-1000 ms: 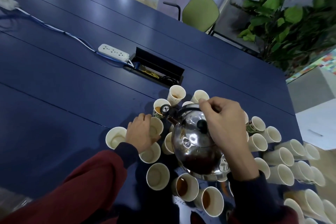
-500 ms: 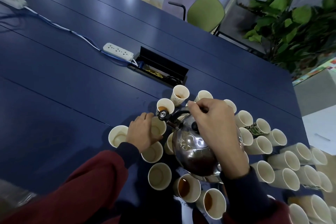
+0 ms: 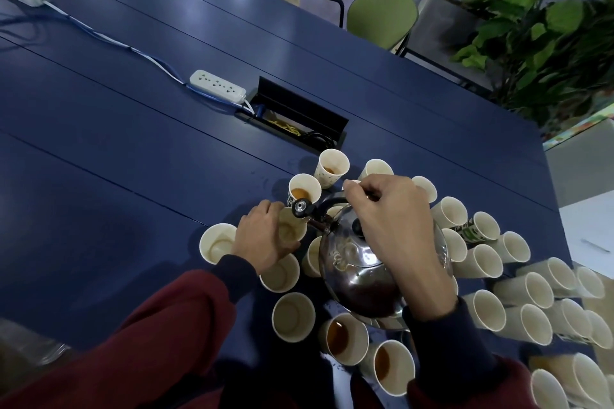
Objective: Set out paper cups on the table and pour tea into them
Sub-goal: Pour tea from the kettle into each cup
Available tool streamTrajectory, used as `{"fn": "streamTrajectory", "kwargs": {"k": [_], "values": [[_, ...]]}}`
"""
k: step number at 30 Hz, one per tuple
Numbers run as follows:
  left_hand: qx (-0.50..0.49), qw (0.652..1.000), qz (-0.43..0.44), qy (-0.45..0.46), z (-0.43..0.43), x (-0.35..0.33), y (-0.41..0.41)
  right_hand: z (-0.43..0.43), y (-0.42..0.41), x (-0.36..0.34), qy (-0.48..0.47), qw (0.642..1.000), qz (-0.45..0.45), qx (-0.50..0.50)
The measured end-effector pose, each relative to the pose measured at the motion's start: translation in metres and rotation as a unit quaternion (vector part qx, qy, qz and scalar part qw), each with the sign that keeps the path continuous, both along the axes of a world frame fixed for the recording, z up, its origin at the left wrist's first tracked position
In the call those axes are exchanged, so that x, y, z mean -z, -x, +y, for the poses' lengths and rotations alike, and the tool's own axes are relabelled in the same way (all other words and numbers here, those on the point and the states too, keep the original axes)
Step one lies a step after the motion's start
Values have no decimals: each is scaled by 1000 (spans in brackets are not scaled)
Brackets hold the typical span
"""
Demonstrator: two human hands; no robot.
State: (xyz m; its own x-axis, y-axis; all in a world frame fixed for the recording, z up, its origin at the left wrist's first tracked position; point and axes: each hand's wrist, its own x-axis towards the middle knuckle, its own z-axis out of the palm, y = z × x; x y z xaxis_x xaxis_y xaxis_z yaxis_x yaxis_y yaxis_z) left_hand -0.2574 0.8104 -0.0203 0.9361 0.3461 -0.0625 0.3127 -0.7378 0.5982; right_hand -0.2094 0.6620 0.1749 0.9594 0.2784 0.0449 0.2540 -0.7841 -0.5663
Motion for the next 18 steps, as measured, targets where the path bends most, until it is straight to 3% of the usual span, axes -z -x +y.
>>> {"fn": "streamTrajectory", "kwargs": {"k": [18], "values": [[0,1000,-6,14,1,-3,0,3,1,-6,26,1000,-7,-6]]}}
